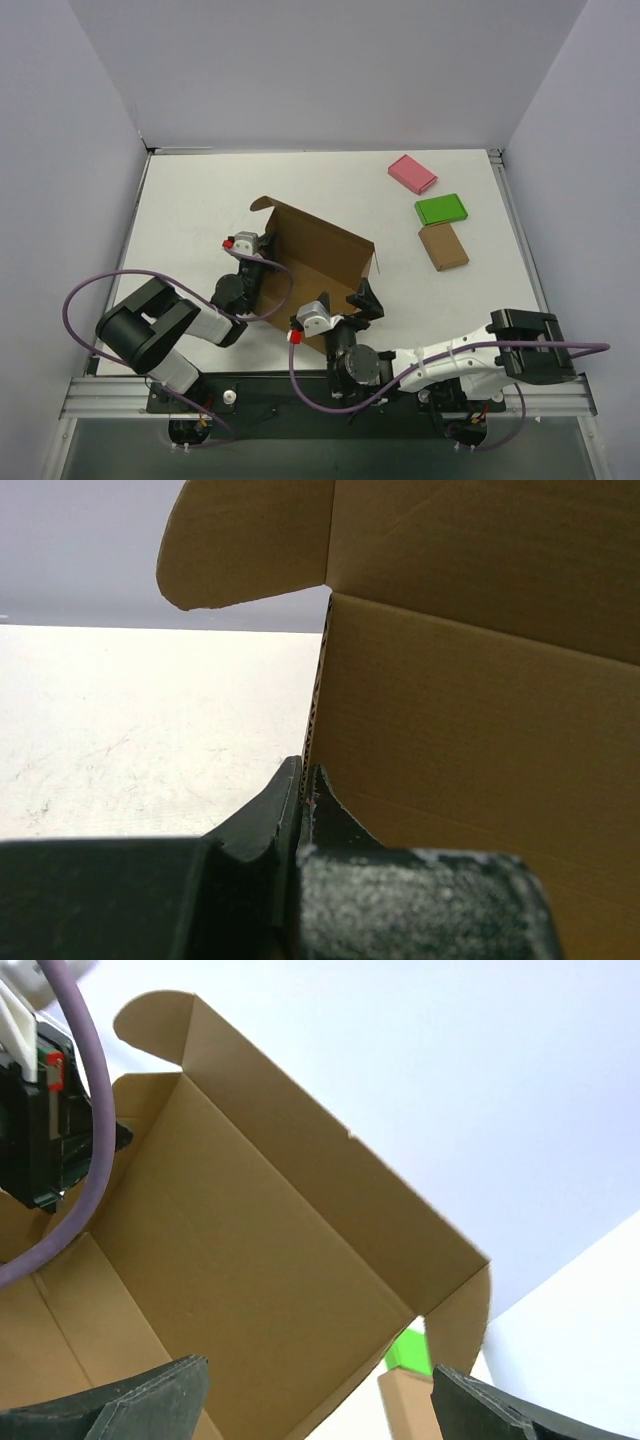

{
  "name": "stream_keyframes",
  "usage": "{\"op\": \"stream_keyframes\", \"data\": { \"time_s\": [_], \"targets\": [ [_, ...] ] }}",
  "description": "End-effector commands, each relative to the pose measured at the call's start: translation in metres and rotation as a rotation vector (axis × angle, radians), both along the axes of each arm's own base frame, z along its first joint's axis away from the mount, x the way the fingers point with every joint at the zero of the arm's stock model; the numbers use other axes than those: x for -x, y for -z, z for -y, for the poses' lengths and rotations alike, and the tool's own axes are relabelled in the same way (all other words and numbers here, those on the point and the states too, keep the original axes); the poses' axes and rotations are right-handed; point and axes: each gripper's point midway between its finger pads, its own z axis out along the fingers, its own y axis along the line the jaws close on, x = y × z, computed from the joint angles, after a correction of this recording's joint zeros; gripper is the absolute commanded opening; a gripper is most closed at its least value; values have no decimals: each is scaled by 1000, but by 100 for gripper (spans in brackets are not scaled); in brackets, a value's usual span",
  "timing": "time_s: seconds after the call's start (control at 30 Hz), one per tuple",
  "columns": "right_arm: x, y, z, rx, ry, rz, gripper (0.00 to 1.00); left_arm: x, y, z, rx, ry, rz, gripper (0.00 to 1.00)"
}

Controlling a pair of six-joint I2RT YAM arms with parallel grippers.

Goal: Fold the paper box

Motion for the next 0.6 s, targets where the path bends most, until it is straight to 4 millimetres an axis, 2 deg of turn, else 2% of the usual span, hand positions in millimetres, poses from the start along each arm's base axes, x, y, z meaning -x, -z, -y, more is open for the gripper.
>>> {"op": "stream_keyframes", "data": {
  "time_s": [0.0,0.07,0.1,0.17,0.2,0.23,0.27,0.3,0.33,0.37,0.47,0.5,0.53,0.57],
  "targets": [
    [7,-60,-1,-300,3,-22,97,18,53,1,-87,49,-113,0],
    [8,-76,-4,-226,-6,-13,97,20,56,0,-90,53,-111,0],
    [8,-93,-10,-238,-19,-3,97,21,55,0,-85,58,-104,0],
    [5,-104,-18,-147,-34,18,97,24,61,-1,-88,63,-111,0],
    [3,-110,-26,-142,-60,32,98,25,61,-1,-86,66,-108,0],
    [1,-125,-34,-170,-88,34,98,26,61,-1,-81,70,-101,0],
    [1,-111,-41,-194,-144,-20,98,26,61,-1,-82,70,-102,0],
    [-15,-106,-38,-242,-174,-86,92,28,65,-2,-91,72,-113,0],
    [-15,-108,-58,-314,-329,-208,88,29,64,-1,-88,78,-112,0],
    [-22,-114,-50,-367,-341,-219,87,29,64,-2,-89,81,-113,0],
    [-36,-140,-46,-411,-370,-185,89,32,67,0,-109,99,-129,0],
    [-59,-141,-32,-443,-323,-213,88,33,73,0,-127,102,-153,0],
    [-59,-136,-37,-442,-398,-287,88,33,70,1,-131,109,-149,0],
    [-66,-145,-33,-483,-410,-300,88,34,71,2,-136,120,-153,0]
  ]
}}
